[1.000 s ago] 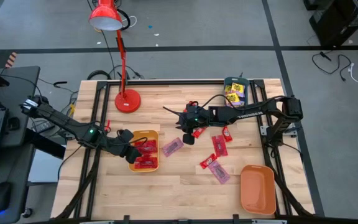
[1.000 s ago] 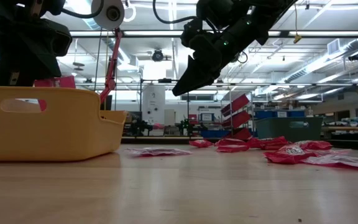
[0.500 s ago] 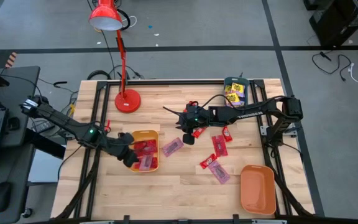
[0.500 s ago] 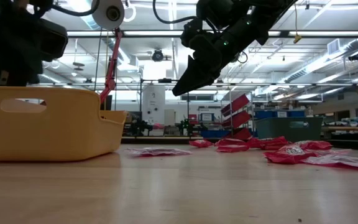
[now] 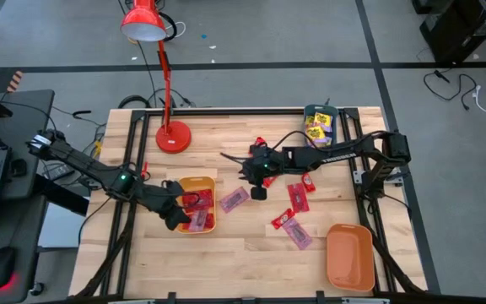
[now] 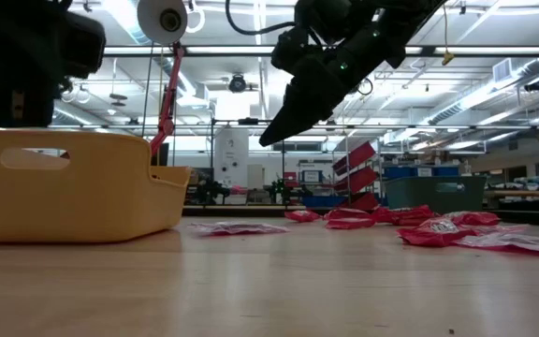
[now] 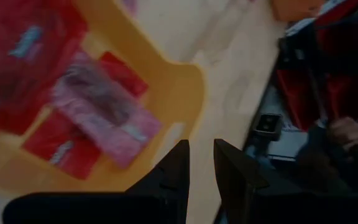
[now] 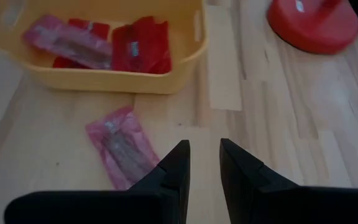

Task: Sort candy
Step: Put the red candy pack into the yellow bin

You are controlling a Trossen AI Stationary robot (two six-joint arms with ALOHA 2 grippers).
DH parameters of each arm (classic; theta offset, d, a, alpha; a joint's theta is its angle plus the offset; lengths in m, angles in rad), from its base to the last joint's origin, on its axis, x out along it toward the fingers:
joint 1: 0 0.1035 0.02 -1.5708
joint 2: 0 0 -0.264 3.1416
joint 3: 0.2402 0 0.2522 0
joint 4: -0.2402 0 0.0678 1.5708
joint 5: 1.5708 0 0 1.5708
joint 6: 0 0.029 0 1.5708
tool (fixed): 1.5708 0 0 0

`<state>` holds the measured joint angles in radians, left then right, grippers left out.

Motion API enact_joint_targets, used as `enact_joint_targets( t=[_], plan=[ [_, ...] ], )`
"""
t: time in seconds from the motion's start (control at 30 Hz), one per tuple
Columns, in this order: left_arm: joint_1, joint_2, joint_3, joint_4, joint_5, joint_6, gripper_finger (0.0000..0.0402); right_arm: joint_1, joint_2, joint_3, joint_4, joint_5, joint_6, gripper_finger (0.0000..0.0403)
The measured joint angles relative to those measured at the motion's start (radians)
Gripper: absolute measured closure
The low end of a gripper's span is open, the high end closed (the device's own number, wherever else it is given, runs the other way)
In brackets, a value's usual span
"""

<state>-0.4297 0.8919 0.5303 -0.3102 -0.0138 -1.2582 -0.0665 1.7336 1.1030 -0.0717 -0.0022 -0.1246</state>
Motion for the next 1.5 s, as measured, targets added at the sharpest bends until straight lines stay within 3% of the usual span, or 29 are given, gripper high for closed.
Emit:
enact_joint_targets(
  t=[0.27, 0.83, 1.23, 1.5],
  plan=[
    [0.041, 0.0, 0.061, -0.001, -0.021, 0.125, 0.0325, 0.053, 0.011, 0.0, 0.013, 0.004, -0.107, 0.0322],
    [0.175, -0.006, 0.107, 0.064, -0.098, 0.447, 0.0325, 0.088, 0.116, 0.0, -0.036, -0.023, -0.112, 0.0213],
    [0.208, -0.005, 0.182, 0.07, -0.279, 0.834, 0.0325, 0.083, 0.116, 0.0, -0.033, -0.021, -0.13, 0.0209],
    [0.208, -0.002, 0.182, 0.069, -0.402, 0.945, 0.0325, 0.086, 0.225, 0.0, -0.002, -0.019, -0.114, 0.0215]
  ],
)
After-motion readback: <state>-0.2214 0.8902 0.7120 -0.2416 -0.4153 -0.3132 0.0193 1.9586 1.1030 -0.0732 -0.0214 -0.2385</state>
